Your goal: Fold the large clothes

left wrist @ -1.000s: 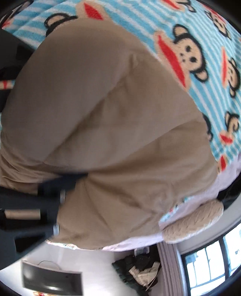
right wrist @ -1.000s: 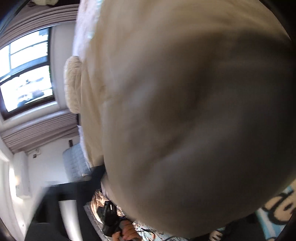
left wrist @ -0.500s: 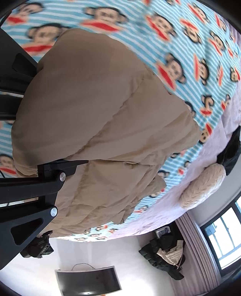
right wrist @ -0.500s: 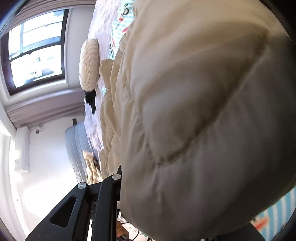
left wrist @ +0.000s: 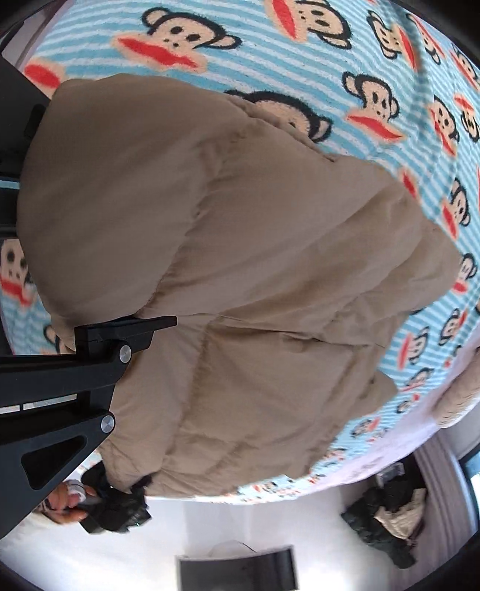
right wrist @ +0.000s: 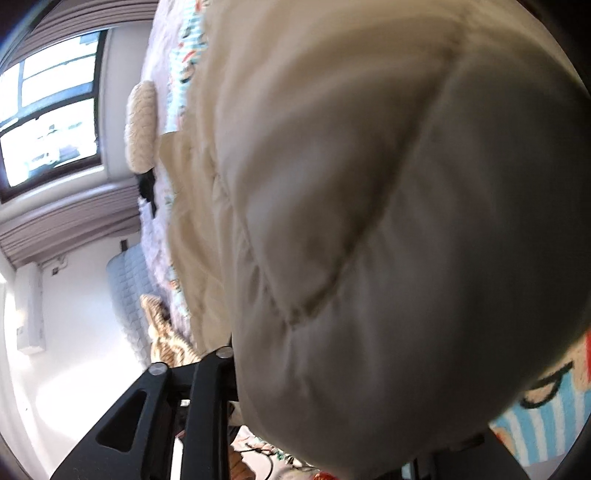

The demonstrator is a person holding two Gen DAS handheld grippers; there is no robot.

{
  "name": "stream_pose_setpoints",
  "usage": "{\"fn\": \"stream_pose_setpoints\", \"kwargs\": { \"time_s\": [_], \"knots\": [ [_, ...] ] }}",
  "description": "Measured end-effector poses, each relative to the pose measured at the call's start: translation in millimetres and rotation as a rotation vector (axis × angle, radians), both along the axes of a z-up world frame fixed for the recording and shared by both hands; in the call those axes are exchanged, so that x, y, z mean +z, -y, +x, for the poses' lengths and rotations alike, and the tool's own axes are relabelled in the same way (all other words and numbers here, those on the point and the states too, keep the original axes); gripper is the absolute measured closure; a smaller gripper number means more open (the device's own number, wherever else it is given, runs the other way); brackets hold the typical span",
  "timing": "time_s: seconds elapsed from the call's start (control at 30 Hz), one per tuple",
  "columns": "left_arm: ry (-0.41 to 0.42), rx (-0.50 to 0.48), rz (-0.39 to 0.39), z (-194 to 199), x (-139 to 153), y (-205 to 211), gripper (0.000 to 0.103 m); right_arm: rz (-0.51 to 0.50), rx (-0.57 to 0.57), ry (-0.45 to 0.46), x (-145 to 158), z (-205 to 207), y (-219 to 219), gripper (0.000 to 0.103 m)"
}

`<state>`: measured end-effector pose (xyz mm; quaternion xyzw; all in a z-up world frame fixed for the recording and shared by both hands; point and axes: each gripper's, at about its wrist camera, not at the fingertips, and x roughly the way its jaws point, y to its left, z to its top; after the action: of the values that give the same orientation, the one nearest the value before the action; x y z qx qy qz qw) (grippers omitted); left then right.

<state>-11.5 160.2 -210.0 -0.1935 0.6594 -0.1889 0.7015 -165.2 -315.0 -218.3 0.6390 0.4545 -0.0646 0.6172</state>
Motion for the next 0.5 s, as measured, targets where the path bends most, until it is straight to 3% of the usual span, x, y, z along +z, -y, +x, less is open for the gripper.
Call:
{"fn": "stream_pose_setpoints", "kwargs": {
  "time_s": [0.17,0.23,0.37,0.4,0.43,0.47,0.5],
  "knots": [
    [0.052,-0.140,0.106,-12,22,4,0.057,-0.086,-0.035,-0.085,14,-16,-8,0.044],
    [0.077,-0.190,0.123,-16,36,-1,0.057,-0.119,-0.039,-0.106,27,-28,-12,0.038],
    [0.135,-0.232,0.141,-20,64,-20,0.057,-0.192,-0.061,-0.151,48,-53,-17,0.038],
    [0.155,-0.227,0.145,-19,72,-25,0.057,-0.224,-0.068,-0.156,56,-58,-18,0.047],
    [0.176,-0.221,0.151,-16,80,-29,0.057,-0.262,-0.073,-0.152,65,-58,-17,0.075],
    [0.211,-0.212,0.162,-12,90,-31,0.057,-0.298,-0.069,-0.156,78,-58,-20,0.085],
    [0.238,-0.209,0.167,-7,96,-35,0.057,-0.372,-0.061,-0.168,92,-58,-21,0.089]
  ]
}}
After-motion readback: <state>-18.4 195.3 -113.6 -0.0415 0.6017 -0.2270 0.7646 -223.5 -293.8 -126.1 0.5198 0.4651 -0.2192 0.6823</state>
